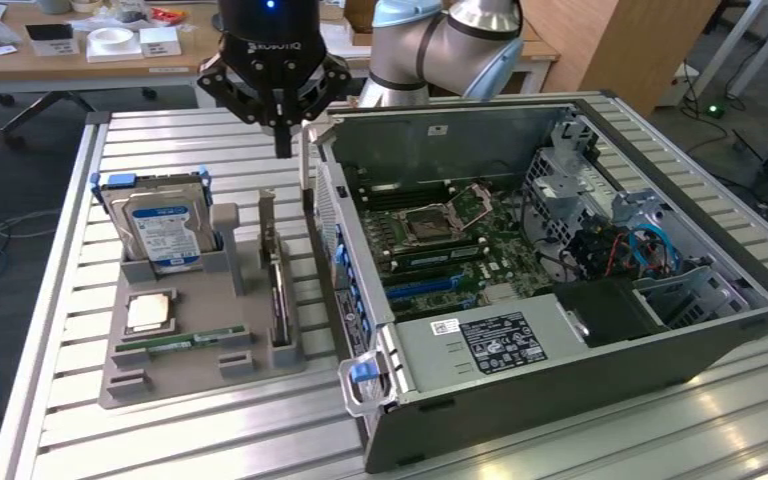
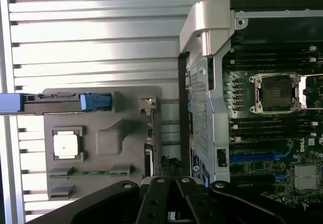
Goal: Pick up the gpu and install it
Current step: 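Reach for the gpu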
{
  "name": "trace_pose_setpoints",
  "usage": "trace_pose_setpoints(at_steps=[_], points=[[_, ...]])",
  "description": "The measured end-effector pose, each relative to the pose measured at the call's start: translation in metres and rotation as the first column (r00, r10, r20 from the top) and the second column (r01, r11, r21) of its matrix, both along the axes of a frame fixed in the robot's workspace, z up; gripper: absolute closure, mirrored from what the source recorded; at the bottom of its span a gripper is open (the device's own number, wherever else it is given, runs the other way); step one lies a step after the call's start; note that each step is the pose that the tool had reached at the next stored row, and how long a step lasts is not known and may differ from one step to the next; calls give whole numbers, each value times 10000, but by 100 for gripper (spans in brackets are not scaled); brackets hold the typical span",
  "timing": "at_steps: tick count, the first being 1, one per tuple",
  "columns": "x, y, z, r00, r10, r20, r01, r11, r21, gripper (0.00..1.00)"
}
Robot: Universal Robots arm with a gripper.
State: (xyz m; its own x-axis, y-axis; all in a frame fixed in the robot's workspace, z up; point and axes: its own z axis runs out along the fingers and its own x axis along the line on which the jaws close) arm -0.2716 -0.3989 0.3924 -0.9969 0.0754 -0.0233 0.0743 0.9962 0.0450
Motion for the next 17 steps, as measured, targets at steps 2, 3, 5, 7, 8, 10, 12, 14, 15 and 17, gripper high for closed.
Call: trace_pose_setpoints(at_steps=[2,3,5,7,8,10,12,14,15,17], points=[[-42,0,0,10000,-2,0,2,10000,0,89],[-57,0,0,10000,-3,0,3,10000,0,89],[-69,0,-1,10000,-2,1,2,10000,1,89],[-70,0,0,10000,-1,0,1,10000,0,89],[-71,0,0,10000,-2,0,2,10000,0,89],[-71,0,0,10000,-2,0,2,10000,0,89],[-71,0,0,10000,-2,0,2,10000,0,89],[-71,0,0,10000,-2,0,2,10000,0,89],[-71,0,0,10000,-2,0,2,10000,0,89],[-71,0,0,10000,-2,0,2,10000,0,89]])
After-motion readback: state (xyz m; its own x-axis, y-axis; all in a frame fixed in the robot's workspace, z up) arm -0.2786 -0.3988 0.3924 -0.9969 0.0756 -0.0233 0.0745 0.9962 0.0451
